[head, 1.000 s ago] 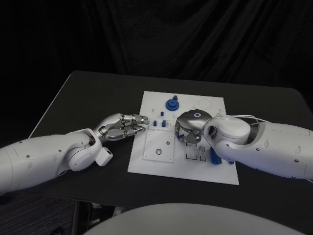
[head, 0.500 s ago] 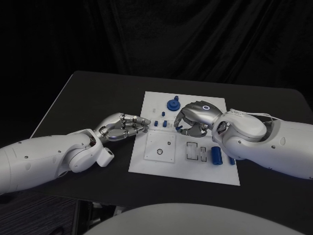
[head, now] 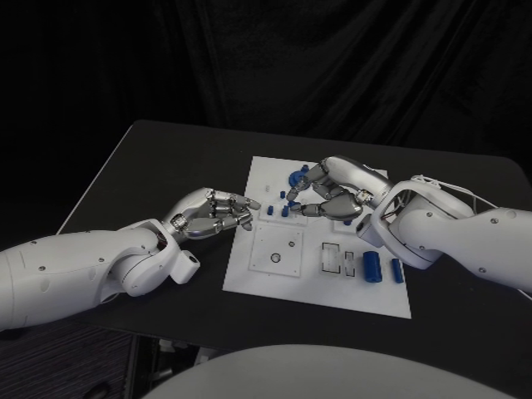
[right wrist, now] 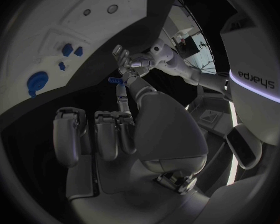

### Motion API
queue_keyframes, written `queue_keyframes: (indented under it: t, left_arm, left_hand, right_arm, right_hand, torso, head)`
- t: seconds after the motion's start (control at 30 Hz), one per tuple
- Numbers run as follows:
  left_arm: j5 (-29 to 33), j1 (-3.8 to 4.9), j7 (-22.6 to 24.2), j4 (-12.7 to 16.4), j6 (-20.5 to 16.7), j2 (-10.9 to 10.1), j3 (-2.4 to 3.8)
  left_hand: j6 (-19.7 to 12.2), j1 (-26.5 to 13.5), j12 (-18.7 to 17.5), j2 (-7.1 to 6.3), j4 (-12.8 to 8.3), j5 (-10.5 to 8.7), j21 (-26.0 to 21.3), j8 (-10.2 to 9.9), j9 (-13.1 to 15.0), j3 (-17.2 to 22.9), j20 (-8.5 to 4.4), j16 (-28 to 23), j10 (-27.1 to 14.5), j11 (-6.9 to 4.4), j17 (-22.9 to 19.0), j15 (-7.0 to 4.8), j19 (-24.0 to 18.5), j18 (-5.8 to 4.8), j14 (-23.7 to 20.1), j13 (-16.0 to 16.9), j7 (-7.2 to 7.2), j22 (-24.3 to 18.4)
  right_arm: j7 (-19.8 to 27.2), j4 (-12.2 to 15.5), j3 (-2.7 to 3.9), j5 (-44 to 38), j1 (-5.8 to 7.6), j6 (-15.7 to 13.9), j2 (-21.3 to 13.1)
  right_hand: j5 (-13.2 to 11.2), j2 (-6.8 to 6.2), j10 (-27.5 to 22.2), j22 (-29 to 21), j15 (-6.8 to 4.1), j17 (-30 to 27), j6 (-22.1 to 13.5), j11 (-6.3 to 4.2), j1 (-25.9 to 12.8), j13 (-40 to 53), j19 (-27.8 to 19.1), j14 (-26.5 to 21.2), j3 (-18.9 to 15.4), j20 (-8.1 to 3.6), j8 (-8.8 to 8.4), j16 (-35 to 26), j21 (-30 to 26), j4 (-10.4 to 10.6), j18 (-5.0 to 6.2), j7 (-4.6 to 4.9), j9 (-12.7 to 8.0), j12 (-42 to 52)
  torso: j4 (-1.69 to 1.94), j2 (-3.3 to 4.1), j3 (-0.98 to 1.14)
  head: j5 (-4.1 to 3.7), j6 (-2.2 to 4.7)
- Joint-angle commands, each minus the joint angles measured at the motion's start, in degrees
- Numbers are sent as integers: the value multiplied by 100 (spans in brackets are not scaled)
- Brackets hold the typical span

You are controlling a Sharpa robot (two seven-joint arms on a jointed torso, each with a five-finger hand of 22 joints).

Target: Assemble the parts on the task board

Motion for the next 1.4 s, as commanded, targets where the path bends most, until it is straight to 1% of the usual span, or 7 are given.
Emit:
queue_keyframes:
  t: [0.03, 0.97, 1.0, 1.07, 1.17, 1.3, 1.4]
  left_arm:
    - [38, 16, 141, 40, -117, 61, 5]
    - [264, 17, 417, -163, 185, 719, 6]
    - [300, 17, 439, -167, 189, 731, 6]
    - [421, 17, 477, -171, 204, 756, 7]
    - [588, 18, 526, -184, 212, 791, 7]
    - [725, 18, 614, -202, 245, 828, 7]
    - [768, 18, 650, -207, 292, 844, 7]
  left_hand:
    - [12, 9, 138, 35, 27, -134, 337, 36, -19, 1, -40, 269, 123, -83, 142, -64, -39, 113, 96, 145, 22, 294]
    - [-166, -115, 1013, -229, 613, -1714, 1059, 221, -35, -321, -167, 1577, 728, -448, 1156, -410, 466, 303, 790, 1337, -97, 533]
    - [-159, -127, 1342, -233, 659, -1735, 1128, 248, -30, -379, -199, 1862, 986, -471, 1598, -438, 555, 300, 1065, 1822, -111, 550]
    - [-92, -108, 2629, -223, 777, -1737, 1449, 360, -9, -553, -284, 2945, 2715, -516, 4184, -493, 748, 284, 2691, 4447, -131, 706]
    - [-90, -78, 2854, -206, 812, -1726, 1586, 388, -10, -612, -296, 3139, 3116, -517, 4790, -498, 745, 277, 3053, 5040, -134, 792]
    - [22, -54, 3503, -160, 815, -1664, 2356, 517, -1, -856, -334, 3555, 5194, -563, 7273, -534, 1002, 241, 5012, 7272, -209, 1295]
    - [120, -64, 3566, -158, 800, -1655, 3215, 554, -7, -989, -363, 3555, 5593, -608, 7556, -574, 1883, 75, 5265, 7641, -257, 1861]
  right_arm:
    - [855, 50, 3, 1669, 24, 145, -36]
    - [1144, 84, -8, 4202, 31, 2175, -88]
    - [1134, 83, -9, 4219, 29, 2213, -88]
    - [1119, 81, -10, 4260, 26, 2271, -89]
    - [1091, 80, -11, 4347, 21, 2355, -92]
    - [1068, 70, -13, 4433, 14, 2435, -93]
    - [1056, 61, -14, 4461, 9, 2476, -100]
  right_hand:
    - [102, 91, 596, 1347, -47, 1510, 50, -44, -3, 1509, 363, 609, -71, -48, 21, 15, 26, 25, 32, -41, 200, 16]
    - [556, 239, 596, 1321, -21, 1510, -110, -10, 105, 1509, 311, 609, -369, -31, -1, 15, -45, 128, 52, 0, 356, 16]
    - [557, 243, 596, 1318, -19, 1510, -117, -9, 104, 1509, 306, 609, -376, -30, -4, 15, -53, 133, 54, 1, 358, 16]
    - [557, 245, 596, 1316, -18, 1510, -120, -8, 104, 1509, 303, 609, -380, -29, -5, 15, -57, 136, 55, 3, 360, 16]
    - [552, 257, 596, 1310, -14, 1510, -137, -3, 102, 1509, 292, 609, -399, -25, -11, 15, -73, 151, 59, 7, 366, 16]
    - [551, 264, 596, 1307, -12, 1510, -145, -1, 103, 1509, 287, 609, -404, -24, -14, 15, -82, 157, 62, 8, 368, 16]
    - [551, 264, 596, 1307, -12, 1510, -145, -1, 103, 1509, 287, 609, -404, -24, -14, 15, -82, 157, 62, 8, 368, 16]
  torso:
    - [0, -69, 18]
    - [-6, -258, 39]
    - [-4, -252, 38]
    - [-9, -246, 37]
    - [-12, -239, 33]
    - [-2, -236, 32]
    - [-1, -237, 34]
  head:
    - [23, -1]
    - [276, -1]
    - [285, -1]
    - [310, -1]
    - [345, -1]
    - [353, -1]
    - [357, -1]
